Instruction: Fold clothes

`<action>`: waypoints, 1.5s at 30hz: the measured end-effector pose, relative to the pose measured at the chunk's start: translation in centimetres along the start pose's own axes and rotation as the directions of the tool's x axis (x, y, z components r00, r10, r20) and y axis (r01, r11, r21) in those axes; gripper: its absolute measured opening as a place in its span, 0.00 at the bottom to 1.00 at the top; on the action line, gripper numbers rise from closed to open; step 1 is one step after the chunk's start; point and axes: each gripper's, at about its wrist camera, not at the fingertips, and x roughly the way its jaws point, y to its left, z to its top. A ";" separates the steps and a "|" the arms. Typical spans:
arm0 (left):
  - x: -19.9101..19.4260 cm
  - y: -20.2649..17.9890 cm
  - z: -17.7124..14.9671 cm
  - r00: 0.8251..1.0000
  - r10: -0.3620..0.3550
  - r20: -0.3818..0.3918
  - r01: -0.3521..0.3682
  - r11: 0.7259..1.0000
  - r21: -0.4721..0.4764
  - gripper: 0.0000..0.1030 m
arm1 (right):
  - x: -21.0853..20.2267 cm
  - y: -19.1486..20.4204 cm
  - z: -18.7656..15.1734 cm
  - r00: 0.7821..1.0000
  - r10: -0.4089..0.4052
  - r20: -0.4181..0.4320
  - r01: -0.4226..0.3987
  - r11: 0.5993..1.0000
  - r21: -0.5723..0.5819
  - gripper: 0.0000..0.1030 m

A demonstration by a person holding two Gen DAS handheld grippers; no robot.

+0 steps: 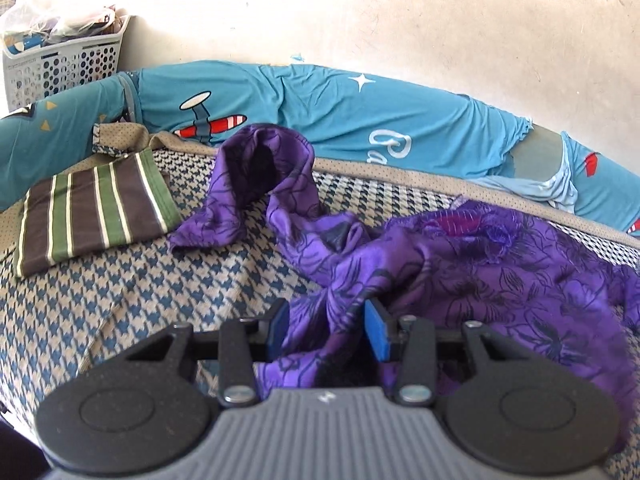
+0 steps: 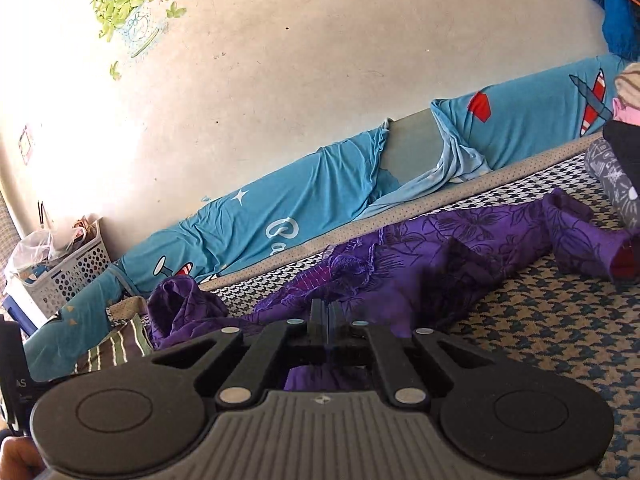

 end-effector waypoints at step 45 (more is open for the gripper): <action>1.1 -0.4 -3.0 0.978 -0.198 -0.062 0.201 0.979 0.039 0.83 | 4.3 -2.0 -5.1 0.933 -0.240 -0.269 0.252 0.968 0.011 0.28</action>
